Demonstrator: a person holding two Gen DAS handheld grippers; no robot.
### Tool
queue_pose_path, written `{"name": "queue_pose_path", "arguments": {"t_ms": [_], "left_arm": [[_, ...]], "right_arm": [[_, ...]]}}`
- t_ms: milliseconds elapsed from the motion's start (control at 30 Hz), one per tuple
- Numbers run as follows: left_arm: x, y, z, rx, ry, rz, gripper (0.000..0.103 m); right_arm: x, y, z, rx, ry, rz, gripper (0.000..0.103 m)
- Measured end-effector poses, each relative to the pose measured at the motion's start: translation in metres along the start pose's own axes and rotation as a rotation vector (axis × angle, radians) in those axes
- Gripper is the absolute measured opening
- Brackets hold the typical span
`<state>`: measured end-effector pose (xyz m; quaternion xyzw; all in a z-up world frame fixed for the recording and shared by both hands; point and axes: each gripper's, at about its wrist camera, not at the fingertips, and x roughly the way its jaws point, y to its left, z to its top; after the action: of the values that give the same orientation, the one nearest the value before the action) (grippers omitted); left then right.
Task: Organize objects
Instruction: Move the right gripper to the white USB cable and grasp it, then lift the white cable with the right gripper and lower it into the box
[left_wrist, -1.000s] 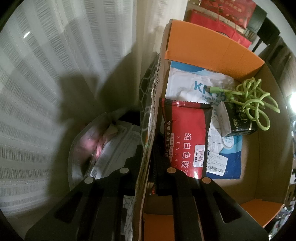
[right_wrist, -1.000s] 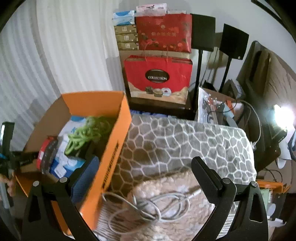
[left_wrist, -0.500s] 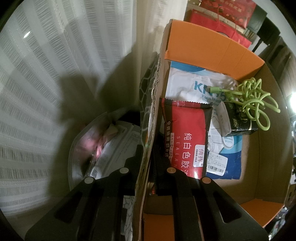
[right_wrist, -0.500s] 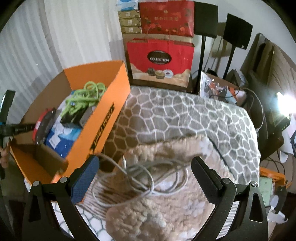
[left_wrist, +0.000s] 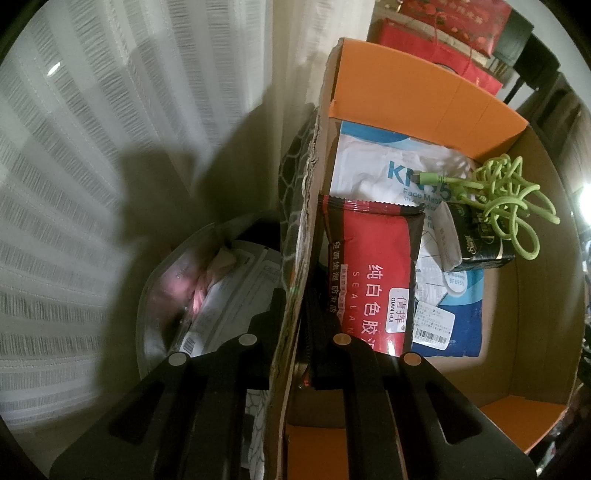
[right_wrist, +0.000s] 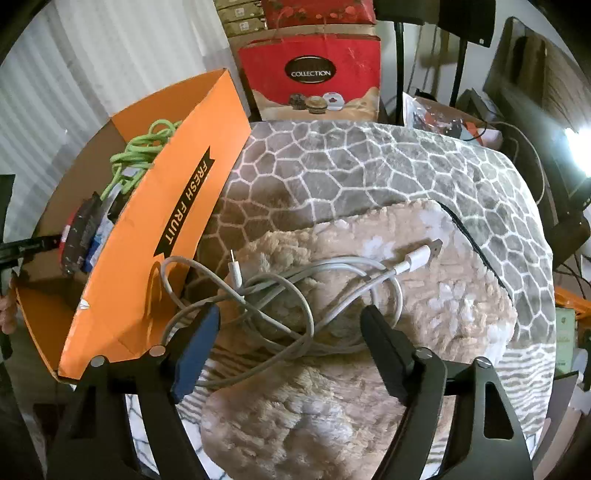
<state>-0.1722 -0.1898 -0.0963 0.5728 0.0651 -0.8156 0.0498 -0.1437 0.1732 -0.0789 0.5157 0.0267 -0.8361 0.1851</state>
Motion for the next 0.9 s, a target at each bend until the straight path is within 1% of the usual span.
{"name": "queue_pose_path", "arguments": {"t_ms": [100, 167, 233, 267, 300, 333, 400, 500, 633, 800, 900], "left_arm": [[0.000, 0.000, 0.000, -0.001, 0.000, -0.001, 0.009], [0.000, 0.000, 0.000, -0.002, 0.001, -0.001, 0.009], [0.000, 0.000, 0.000, -0.001, 0.000, -0.001, 0.009], [0.000, 0.000, 0.000, -0.001, 0.000, -0.001, 0.009], [0.000, 0.000, 0.000, -0.001, 0.000, -0.001, 0.009], [0.000, 0.000, 0.000, -0.001, 0.000, -0.001, 0.009], [0.000, 0.000, 0.000, -0.001, 0.000, -0.001, 0.009], [0.000, 0.000, -0.001, -0.003, -0.001, -0.003, 0.009], [0.000, 0.000, -0.001, -0.004, 0.000, -0.003, 0.009], [0.000, 0.000, -0.001, -0.003, 0.000, -0.003, 0.009], [0.000, 0.000, -0.001, -0.003, 0.000, -0.003, 0.009]], "right_arm": [[0.003, 0.001, 0.000, 0.008, 0.014, 0.019, 0.061], [0.003, 0.001, -0.001, 0.016, 0.011, 0.028, 0.056], [0.002, 0.000, 0.000, 0.022, 0.002, 0.025, 0.045], [0.001, -0.001, 0.001, 0.026, 0.001, 0.028, 0.042], [0.000, -0.002, 0.002, 0.031, 0.000, 0.031, 0.033], [-0.002, -0.004, 0.003, 0.033, 0.003, 0.031, 0.020], [-0.004, -0.007, 0.005, 0.045, 0.005, 0.047, 0.014], [-0.011, -0.009, 0.009, 0.055, -0.013, 0.049, 0.008], [-0.024, -0.012, 0.014, 0.072, -0.040, 0.070, 0.007], [-0.035, -0.011, 0.020, 0.071, -0.062, 0.071, 0.007], [-0.042, -0.012, 0.024, 0.083, -0.071, 0.092, 0.007]]}}
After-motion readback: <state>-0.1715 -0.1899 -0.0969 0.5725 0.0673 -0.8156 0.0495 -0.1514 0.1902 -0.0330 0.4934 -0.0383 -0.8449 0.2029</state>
